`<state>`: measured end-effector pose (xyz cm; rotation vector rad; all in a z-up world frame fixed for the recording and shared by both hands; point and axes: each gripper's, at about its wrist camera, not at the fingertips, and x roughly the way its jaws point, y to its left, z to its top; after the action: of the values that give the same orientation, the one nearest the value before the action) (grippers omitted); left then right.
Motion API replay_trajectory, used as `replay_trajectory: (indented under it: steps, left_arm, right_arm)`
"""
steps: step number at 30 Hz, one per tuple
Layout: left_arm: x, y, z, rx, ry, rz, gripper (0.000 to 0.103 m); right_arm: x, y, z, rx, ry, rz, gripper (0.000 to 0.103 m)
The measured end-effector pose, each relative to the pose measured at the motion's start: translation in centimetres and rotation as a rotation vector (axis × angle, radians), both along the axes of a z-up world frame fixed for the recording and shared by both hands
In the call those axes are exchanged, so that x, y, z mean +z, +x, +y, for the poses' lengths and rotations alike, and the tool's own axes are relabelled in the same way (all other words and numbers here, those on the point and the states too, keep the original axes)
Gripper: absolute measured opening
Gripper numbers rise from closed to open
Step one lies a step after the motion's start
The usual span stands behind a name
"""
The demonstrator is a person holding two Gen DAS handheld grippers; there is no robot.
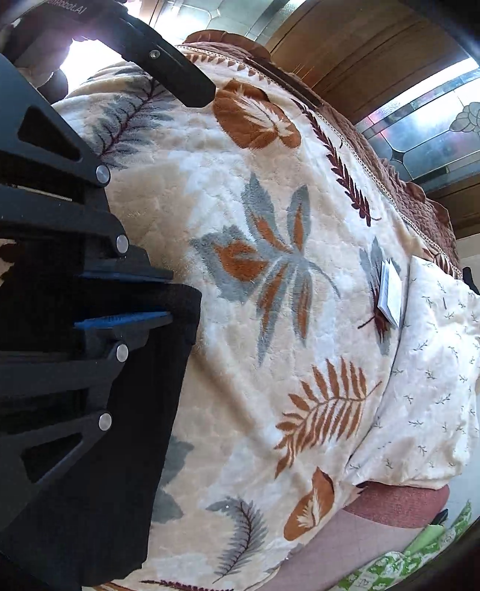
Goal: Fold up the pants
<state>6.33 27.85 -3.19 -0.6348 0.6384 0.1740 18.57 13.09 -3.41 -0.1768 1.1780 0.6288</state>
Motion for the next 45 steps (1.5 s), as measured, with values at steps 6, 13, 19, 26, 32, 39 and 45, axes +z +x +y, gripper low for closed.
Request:
replay_trajectory:
  steps: [6, 13, 19, 26, 32, 39, 45]
  left_arm:
    - [-0.5, 0.3, -0.2, -0.004, 0.004, 0.021, 0.05]
    - [-0.5, 0.6, -1.7, -0.036, 0.056, 0.034, 0.05]
    - [0.0, 0.3, -3.7, -0.064, 0.117, 0.015, 0.051]
    - [3.3, -0.5, -6.4, -0.181, 0.132, -0.001, 0.051]
    - [6.1, 0.2, -13.1, -0.402, 0.176, 0.002, 0.061]
    - [3.8, 1.4, -19.7, -0.497, 0.126, 0.084, 0.061]
    - [2.8, 1.0, -21.8, -0.495, 0.177, 0.143, 0.061]
  right_arm:
    - [3.8, -0.8, -6.2, -0.098, 0.104, -0.085, 0.064]
    - [1.4, -3.7, -21.5, -0.287, -0.122, -0.137, 0.064]
    - [-1.4, -6.1, -32.8, -0.44, -0.265, -0.135, 0.064]
    - [-1.9, -8.1, -41.1, -0.619, -0.116, -0.052, 0.082]
    - [-0.4, -10.9, -46.8, -0.746, -0.071, -0.088, 0.081]
    - [1.0, -10.9, -52.5, -0.825, 0.278, -0.092, 0.074]
    - [-1.2, -7.7, -53.5, -0.797, 0.317, -0.076, 0.072]
